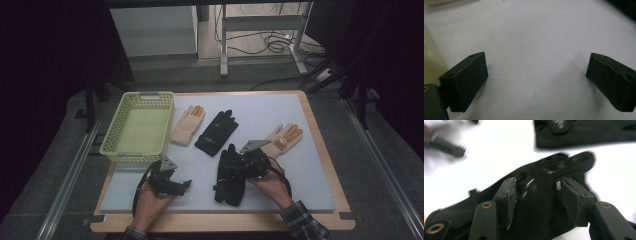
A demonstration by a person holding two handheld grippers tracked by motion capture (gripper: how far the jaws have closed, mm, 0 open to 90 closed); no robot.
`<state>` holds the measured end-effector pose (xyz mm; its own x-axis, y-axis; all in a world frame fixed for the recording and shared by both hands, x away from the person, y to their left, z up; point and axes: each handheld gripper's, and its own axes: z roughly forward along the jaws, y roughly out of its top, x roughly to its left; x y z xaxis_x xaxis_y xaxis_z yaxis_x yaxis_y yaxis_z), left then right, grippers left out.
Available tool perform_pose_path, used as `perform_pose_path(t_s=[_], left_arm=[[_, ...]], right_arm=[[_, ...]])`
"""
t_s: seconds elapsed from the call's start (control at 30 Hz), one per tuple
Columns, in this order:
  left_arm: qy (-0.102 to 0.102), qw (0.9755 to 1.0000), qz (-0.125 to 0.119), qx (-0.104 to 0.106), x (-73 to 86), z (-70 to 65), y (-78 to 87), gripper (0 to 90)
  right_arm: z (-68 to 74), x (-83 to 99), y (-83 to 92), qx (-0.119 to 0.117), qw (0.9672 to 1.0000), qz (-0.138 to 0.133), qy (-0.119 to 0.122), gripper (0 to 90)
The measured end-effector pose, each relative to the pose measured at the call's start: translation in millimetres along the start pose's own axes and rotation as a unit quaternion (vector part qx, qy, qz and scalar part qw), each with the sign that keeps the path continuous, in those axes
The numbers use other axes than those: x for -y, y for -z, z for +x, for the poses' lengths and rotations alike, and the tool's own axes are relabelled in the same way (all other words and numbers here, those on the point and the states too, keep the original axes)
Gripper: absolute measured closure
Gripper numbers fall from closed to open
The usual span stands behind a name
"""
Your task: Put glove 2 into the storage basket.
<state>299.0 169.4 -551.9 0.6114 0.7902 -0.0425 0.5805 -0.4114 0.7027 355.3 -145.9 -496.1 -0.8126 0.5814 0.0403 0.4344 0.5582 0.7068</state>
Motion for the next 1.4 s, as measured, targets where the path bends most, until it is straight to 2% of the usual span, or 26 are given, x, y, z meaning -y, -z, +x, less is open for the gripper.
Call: perform_pose_path(t_s=[0.03, 0.07, 0.23, 0.3, 0.43, 0.6, 0.63, 0.67, 0.7, 0.87, 0.9, 1.07, 1.17, 1.2, 1.23, 1.27, 1.33, 1.37, 1.4], left_arm=[[0.000, 1.0000, 0.000, 0.000, 0.0, 0.0, 0.0, 4.0], [0.001, 1.0000, -0.001, 0.001, 0.1, -0.1, -0.2, 4.0], [0.001, 1.0000, 0.000, 0.000, 0.1, -0.1, 0.0, 4.0], [0.001, 1.0000, 0.000, 0.000, 0.1, -0.1, 0.0, 4.0], [0.001, 1.0000, 0.000, 0.000, 0.1, -0.1, 0.0, 4.0], [0.001, 1.0000, 0.000, 0.001, 0.1, -0.1, 0.0, 4.0], [0.001, 1.0000, 0.000, 0.001, 0.1, -0.1, 0.0, 4.0], [0.000, 1.0000, 0.001, 0.000, 0.1, 0.1, 0.1, 4.0], [0.000, 1.0000, 0.001, 0.000, 0.1, 0.1, 0.1, 4.0], [0.001, 1.0000, 0.001, 0.000, 0.0, 0.1, 0.0, 4.0], [0.001, 1.0000, 0.001, 0.000, 0.0, 0.1, 0.0, 4.0], [0.001, 1.0000, 0.001, 0.001, 0.0, 0.1, 0.0, 4.0], [0.001, 1.0000, 0.000, 0.001, 0.1, 0.0, -0.1, 4.0], [0.002, 1.0000, 0.000, 0.001, 0.1, 0.0, -0.1, 4.0], [0.002, 1.0000, 0.000, 0.001, 0.1, 0.0, -0.1, 4.0], [0.001, 1.0000, 0.000, 0.001, 0.1, -0.1, -0.1, 4.0], [0.001, 1.0000, 0.000, 0.001, 0.1, -0.1, -0.1, 4.0], [0.001, 1.0000, 0.000, 0.001, 0.1, -0.1, 0.0, 4.0], [0.001, 1.0000, 0.000, 0.001, 0.1, -0.1, 0.0, 4.0]], right_arm=[[0.0, 0.0, 0.0, 0.000, 1.0000, 0.000, 0.000, 44.9], [-7.0, -4.4, -0.8, 0.003, 0.9999, -0.003, -0.010, 44.8], [-17.5, -13.7, -5.6, 0.013, 0.9997, -0.008, -0.019, 44.5], [-26.2, -20.9, -12.2, 0.020, 0.9994, -0.012, -0.026, 44.5], [-34.7, -28.2, -19.9, 0.025, 0.9990, -0.015, -0.033, 45.5], [-50.4, -47.2, -42.5, 0.035, 0.9984, -0.013, -0.041, 51.8], [-50.4, -47.2, -42.5, 0.035, 0.9984, -0.013, -0.041, 51.8], [-54.6, -55.2, -51.6, 0.041, 0.9983, -0.015, -0.039, 53.6], [-54.6, -55.2, -51.6, 0.041, 0.9983, -0.015, -0.039, 53.6], [-60.3, -72.6, -77.2, 0.058, 0.9979, -0.008, -0.029, 51.0], [-60.3, -72.6, -77.2, 0.058, 0.9979, -0.008, -0.029, 51.0], [-66.2, -82.6, -99.8, 0.065, 0.9972, 0.000, -0.035, 37.3], [-67.2, -85.3, -108.8, 0.075, 0.9966, 0.006, -0.032, 35.5], [-68.8, -86.1, -116.2, 0.088, 0.9956, 0.019, -0.028, 35.0], [-68.8, -86.1, -116.2, 0.088, 0.9956, 0.019, -0.028, 35.0], [-71.1, -84.7, -121.5, 0.080, 0.9955, 0.026, -0.043, 36.5], [-71.6, -84.2, -122.1, 0.079, 0.9952, 0.026, -0.051, 38.1], [-69.5, -84.4, -122.4, 0.086, 0.9947, 0.026, -0.050, 45.8], [-69.5, -84.4, -122.4, 0.086, 0.9947, 0.026, -0.050, 45.8]])
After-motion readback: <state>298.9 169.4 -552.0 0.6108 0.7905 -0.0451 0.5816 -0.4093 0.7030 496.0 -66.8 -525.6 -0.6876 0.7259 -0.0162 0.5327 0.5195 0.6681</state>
